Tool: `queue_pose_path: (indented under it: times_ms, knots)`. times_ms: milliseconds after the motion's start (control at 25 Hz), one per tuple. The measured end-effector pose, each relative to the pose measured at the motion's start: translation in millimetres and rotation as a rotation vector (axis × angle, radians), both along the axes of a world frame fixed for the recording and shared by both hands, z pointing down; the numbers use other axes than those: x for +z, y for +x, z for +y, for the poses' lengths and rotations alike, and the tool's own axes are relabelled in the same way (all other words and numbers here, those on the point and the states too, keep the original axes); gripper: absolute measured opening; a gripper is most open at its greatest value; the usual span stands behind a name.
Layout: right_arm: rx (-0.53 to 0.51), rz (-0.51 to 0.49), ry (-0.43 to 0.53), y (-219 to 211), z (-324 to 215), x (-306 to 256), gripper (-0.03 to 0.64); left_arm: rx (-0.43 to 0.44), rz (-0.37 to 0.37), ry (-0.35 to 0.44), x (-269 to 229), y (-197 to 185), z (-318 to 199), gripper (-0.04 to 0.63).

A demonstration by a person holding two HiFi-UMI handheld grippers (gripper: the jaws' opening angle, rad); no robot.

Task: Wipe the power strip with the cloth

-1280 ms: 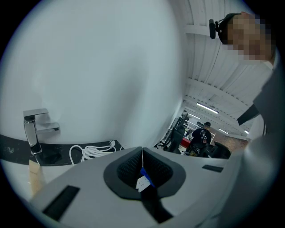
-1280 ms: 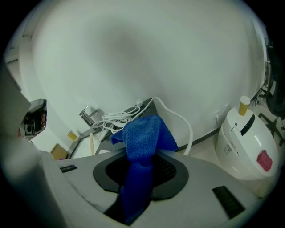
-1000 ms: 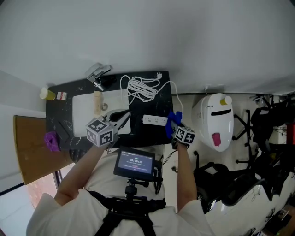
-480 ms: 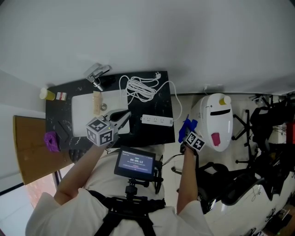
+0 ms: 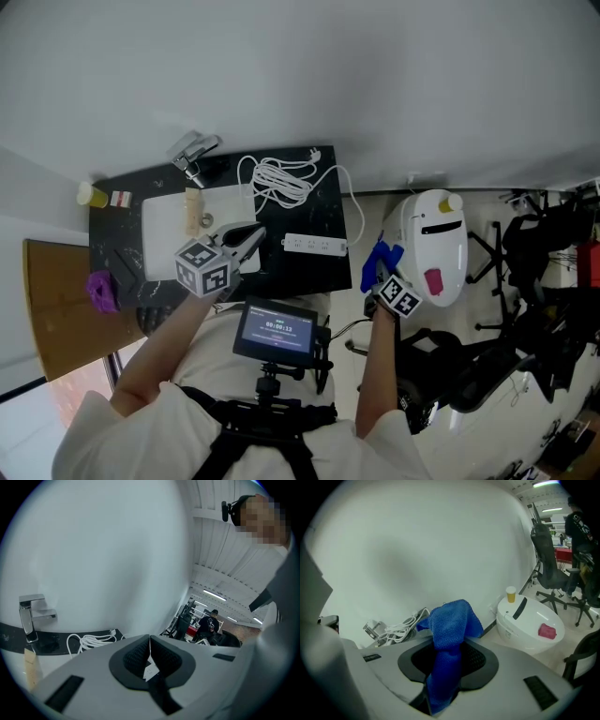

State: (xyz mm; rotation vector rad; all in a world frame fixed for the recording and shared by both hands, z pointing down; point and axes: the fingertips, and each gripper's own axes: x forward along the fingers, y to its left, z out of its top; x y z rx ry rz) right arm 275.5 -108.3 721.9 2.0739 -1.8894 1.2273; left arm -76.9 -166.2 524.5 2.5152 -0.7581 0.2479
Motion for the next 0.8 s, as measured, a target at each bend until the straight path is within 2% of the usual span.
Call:
queue_pose_path:
  times_ms: [520, 800]
  knots:
    - [-0.079, 0.004, 0.230, -63.7, 3.2, -124.5, 0.103, 0.011, 0.024, 0.019, -9.5, -20.5, 16.0, 0.005]
    - [-0.112, 0.025, 0.304, -93.3, 26.5, -163.1, 0.103, 0.030, 0.026, 0.004, 3.3, -34.9, 33.7, 0.005]
